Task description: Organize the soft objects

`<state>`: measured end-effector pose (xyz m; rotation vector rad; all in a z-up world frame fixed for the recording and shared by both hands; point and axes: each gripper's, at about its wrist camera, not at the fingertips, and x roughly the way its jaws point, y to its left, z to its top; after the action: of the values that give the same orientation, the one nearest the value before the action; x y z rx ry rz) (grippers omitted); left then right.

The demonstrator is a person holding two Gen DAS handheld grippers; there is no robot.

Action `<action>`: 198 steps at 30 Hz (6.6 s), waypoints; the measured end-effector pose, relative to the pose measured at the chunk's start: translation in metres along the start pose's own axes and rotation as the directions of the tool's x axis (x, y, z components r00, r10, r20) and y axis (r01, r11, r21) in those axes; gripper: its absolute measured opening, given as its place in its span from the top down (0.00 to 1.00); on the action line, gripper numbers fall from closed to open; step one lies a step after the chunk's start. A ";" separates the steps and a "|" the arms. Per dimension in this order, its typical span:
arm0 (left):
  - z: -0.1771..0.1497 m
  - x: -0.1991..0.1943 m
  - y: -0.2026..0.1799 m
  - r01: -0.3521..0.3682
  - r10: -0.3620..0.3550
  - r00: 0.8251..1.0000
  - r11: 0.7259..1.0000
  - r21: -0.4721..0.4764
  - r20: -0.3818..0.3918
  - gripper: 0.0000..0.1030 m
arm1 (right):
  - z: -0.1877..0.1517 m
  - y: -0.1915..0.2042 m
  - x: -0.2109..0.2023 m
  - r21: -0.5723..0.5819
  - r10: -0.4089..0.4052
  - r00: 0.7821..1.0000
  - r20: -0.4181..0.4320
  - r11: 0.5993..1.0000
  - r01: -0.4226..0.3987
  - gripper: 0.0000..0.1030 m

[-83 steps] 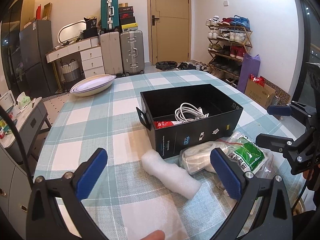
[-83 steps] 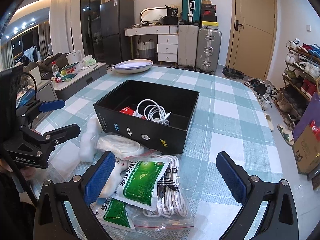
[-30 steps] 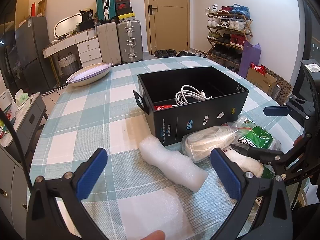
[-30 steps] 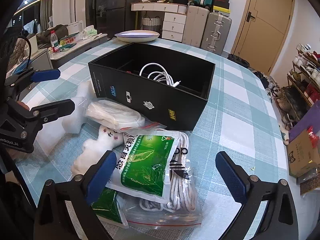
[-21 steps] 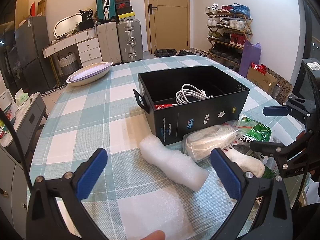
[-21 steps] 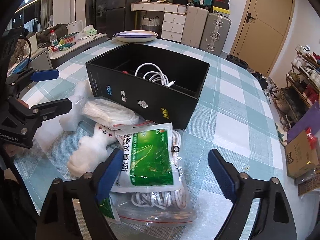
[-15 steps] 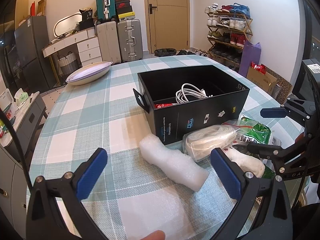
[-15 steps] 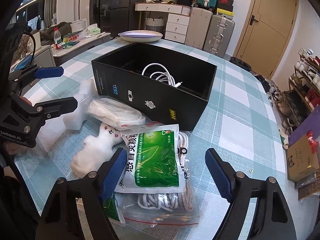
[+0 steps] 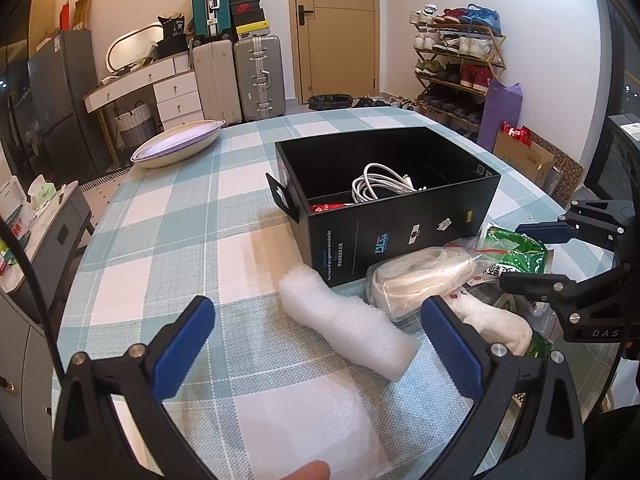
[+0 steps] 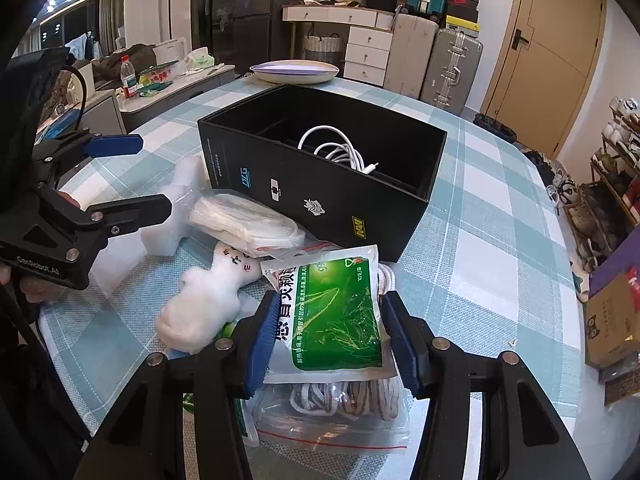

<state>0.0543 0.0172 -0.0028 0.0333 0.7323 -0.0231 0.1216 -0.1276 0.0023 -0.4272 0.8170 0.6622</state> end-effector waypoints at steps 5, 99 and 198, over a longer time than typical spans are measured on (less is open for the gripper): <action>0.000 0.001 0.000 0.006 -0.006 1.000 1.000 -0.006 -0.013 0.00 | 0.000 0.001 -0.011 -0.025 0.000 0.999 0.037 1.000 0.001 0.50; 0.016 -0.023 0.008 0.092 -0.091 0.995 0.995 -0.045 0.034 0.60 | -0.032 0.001 -0.022 -0.100 0.115 0.990 -0.078 0.987 -0.123 0.52; 0.091 0.071 -0.017 0.007 -0.007 1.000 0.998 0.061 -0.001 0.60 | 0.087 -0.050 0.013 0.129 0.100 0.959 0.267 0.982 -0.139 0.62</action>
<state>0.1674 -0.0042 0.0165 0.0893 0.7325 -0.0520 0.2083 -0.1077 0.0511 -0.1526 0.6401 0.7475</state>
